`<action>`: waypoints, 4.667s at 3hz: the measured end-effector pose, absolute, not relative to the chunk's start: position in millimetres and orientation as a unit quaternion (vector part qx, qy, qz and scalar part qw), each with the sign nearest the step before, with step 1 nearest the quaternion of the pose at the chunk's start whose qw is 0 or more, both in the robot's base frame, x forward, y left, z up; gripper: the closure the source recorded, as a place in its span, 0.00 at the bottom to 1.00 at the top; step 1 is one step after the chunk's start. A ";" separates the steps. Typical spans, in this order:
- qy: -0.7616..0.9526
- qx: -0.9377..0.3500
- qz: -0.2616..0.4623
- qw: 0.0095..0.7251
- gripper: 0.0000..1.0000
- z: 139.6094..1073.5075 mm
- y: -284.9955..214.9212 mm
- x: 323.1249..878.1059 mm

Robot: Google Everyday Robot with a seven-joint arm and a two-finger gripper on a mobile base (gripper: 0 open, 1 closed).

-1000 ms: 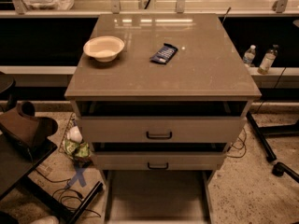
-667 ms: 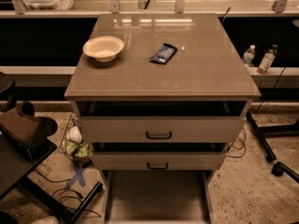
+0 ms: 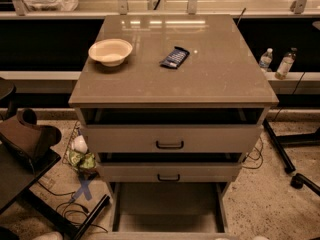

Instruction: Close bottom drawer

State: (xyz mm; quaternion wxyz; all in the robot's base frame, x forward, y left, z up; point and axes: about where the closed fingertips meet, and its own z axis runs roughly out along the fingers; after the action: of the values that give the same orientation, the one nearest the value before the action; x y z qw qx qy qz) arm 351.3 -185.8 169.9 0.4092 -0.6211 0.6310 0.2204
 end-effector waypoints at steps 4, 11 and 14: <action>0.597 -0.641 0.218 0.430 1.00 143.6 -144.9 454.7; 0.550 -0.640 0.238 0.481 1.00 150.3 -63.6 541.4; 0.538 -0.591 0.227 0.557 1.00 154.4 -29.0 573.5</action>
Offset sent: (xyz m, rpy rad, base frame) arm 0.0694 0.0331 -0.0276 -0.0015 -0.0365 0.0699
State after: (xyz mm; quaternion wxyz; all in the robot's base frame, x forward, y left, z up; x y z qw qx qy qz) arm 573.5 -29.0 154.4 0.5571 -0.5906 0.5380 0.2266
